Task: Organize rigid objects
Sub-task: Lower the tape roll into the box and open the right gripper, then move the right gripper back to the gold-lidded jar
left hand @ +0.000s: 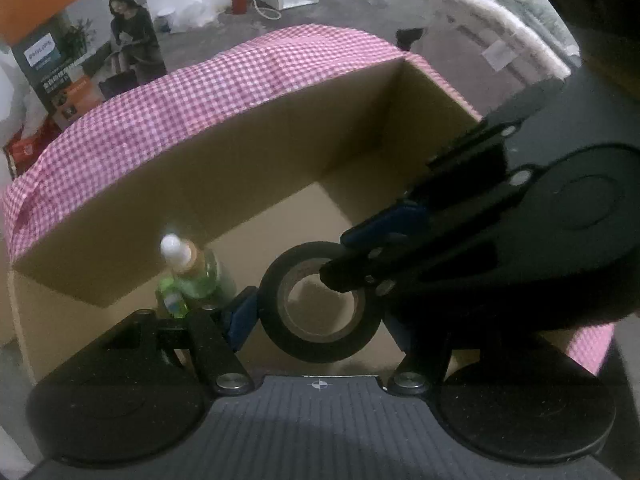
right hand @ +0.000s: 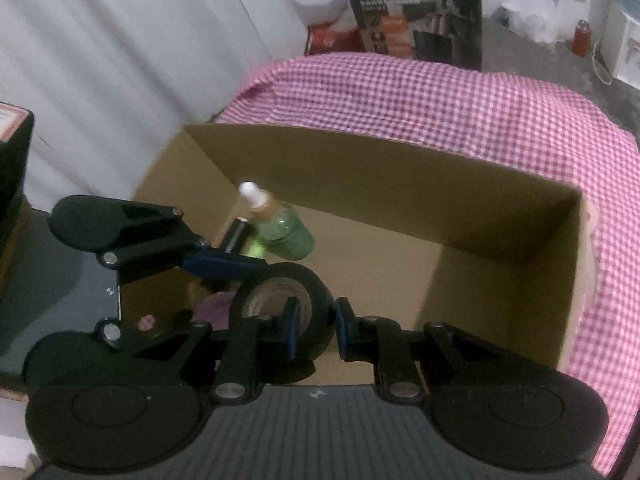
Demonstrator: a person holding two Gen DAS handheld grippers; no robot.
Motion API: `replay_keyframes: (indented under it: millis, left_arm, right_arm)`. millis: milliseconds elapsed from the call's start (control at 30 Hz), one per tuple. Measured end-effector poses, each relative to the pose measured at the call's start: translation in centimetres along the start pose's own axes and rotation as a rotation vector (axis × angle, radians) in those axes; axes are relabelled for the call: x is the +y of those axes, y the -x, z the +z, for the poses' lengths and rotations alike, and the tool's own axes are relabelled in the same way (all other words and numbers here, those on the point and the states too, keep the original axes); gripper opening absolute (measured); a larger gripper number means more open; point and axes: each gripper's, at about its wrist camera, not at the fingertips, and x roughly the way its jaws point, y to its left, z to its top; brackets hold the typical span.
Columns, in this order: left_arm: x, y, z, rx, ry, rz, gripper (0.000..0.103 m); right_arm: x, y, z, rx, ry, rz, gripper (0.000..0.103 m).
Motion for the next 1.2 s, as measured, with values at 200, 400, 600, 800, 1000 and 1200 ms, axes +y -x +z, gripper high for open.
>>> replay_keyframes:
  millis: [200, 400, 600, 800, 1000, 1200]
  left_arm:
    - [0.1, -1.7, 1.9, 0.012, -0.011, 0.025, 0.066]
    - [1.1, -2.9, 3.1, -0.002, 0.013, 0.061, 0.066]
    - [1.6, -3.3, 3.8, 0.001, 0.043, 0.055, 0.080]
    - [0.8, -2.1, 3.2, -0.021, 0.020, 0.093, 0.080]
    - [-0.3, 2.6, 1.8, -0.113, -0.027, 0.097, 0.081]
    - [-1.7, 9.3, -1.1, -0.221, -0.032, 0.083, 0.084]
  right_arm:
    - [-1.1, -2.1, 1.7, 0.033, 0.015, -0.036, 0.019]
    - [-2.7, -3.9, 3.3, 0.028, -0.002, -0.043, 0.019]
    - [-3.8, -5.8, 4.0, 0.026, -0.051, -0.065, 0.021]
    - [-4.0, -5.5, 4.0, -0.008, -0.096, -0.051, 0.022]
    - [-2.4, 0.1, 2.5, -0.117, -0.111, -0.013, 0.023]
    - [-0.1, 8.9, -2.2, -0.305, -0.130, 0.066, 0.056]
